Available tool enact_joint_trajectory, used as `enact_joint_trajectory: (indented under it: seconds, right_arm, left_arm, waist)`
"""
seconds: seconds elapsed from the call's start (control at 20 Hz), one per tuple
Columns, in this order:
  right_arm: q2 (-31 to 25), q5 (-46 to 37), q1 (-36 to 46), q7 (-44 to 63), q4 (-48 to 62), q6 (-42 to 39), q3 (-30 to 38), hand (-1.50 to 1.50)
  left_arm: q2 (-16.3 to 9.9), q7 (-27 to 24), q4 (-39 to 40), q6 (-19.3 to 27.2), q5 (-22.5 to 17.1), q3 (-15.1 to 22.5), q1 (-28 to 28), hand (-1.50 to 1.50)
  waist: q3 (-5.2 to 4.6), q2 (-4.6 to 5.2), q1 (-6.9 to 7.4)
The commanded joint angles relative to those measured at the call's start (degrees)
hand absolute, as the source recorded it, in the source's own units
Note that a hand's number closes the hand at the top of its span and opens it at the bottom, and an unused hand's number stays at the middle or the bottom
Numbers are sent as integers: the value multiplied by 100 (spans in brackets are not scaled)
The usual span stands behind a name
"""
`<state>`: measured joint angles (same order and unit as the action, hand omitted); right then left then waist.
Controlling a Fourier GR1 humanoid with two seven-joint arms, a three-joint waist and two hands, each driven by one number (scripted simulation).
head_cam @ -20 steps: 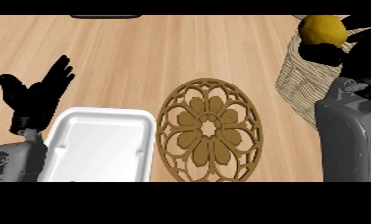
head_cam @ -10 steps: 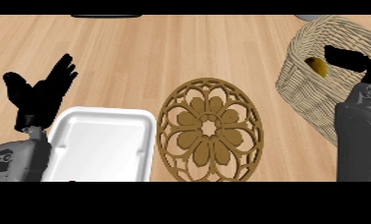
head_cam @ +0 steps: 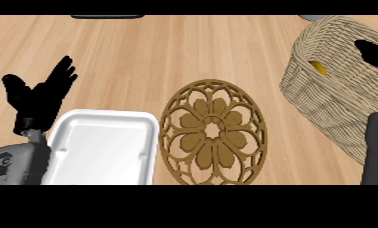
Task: Pick the lemon from the placemat and place it in the basket
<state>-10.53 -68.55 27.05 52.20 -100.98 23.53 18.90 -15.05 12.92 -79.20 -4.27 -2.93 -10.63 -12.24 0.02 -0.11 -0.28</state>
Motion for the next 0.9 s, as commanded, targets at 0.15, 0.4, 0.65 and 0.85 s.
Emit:
enact_joint_trajectory:
  seconds: [0.15, 0.4, 0.65, 0.85]
  right_arm:
    - [17, 601, -384, 362, -1407, 410, 885, -150]
    - [-74, 2191, -1823, 278, -3114, -367, 1574, -150]
    - [-52, 4009, -3209, -59, -3792, -1020, 2217, -150]
    - [-26, 5032, -3916, -507, -3913, -1338, 2731, -150]
  left_arm:
    - [-66, 29, -126, -111, -88, -65, 157, 0]
    - [-116, 405, -382, 41, -102, -134, 9, 0]
    - [-8, 38, -230, 1, 25, -32, 259, 0]
    - [-204, 98, -93, -103, -141, -280, 241, 0]
  waist:
    - [-1, -26, -66]
    - [4, -46, -152]
    - [6, -43, -198]
    - [7, -84, -358]
